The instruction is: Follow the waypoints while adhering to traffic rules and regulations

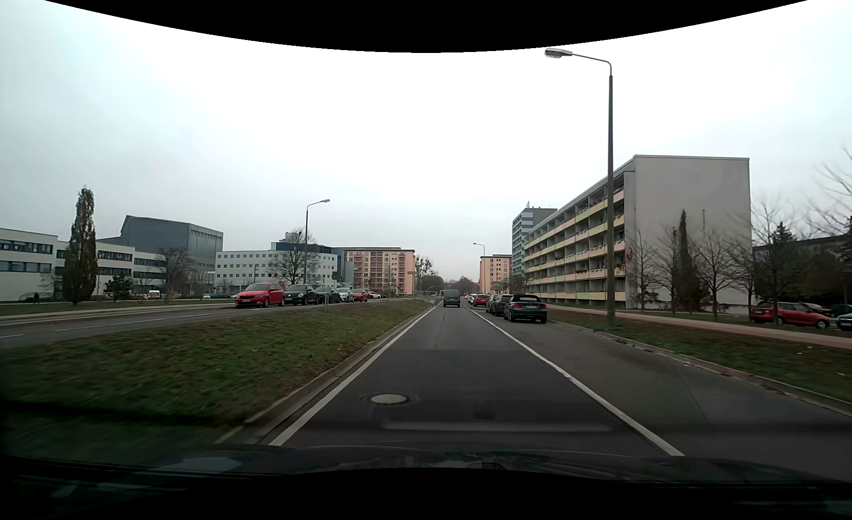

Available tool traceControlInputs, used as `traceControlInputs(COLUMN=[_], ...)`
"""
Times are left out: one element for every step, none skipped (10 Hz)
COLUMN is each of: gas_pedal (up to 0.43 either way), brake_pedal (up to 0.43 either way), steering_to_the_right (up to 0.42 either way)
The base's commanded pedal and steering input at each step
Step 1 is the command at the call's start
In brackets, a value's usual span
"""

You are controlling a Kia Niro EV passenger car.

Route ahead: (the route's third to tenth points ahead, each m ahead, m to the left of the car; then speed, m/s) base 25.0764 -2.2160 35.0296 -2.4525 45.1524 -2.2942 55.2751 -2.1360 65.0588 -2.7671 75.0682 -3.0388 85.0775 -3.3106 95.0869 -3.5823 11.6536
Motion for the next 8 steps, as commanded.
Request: traceControlInputs(gas_pedal=[0.138,0.130,0.130,0.130,0.130,0.130,0.130,0.130], brake_pedal=[0.000,0.000,0.000,0.000,0.000,0.000,0.000,0.000], steering_to_the_right=[0.000,0.000,0.000,0.000,0.000,0.000,0.000,0.000])
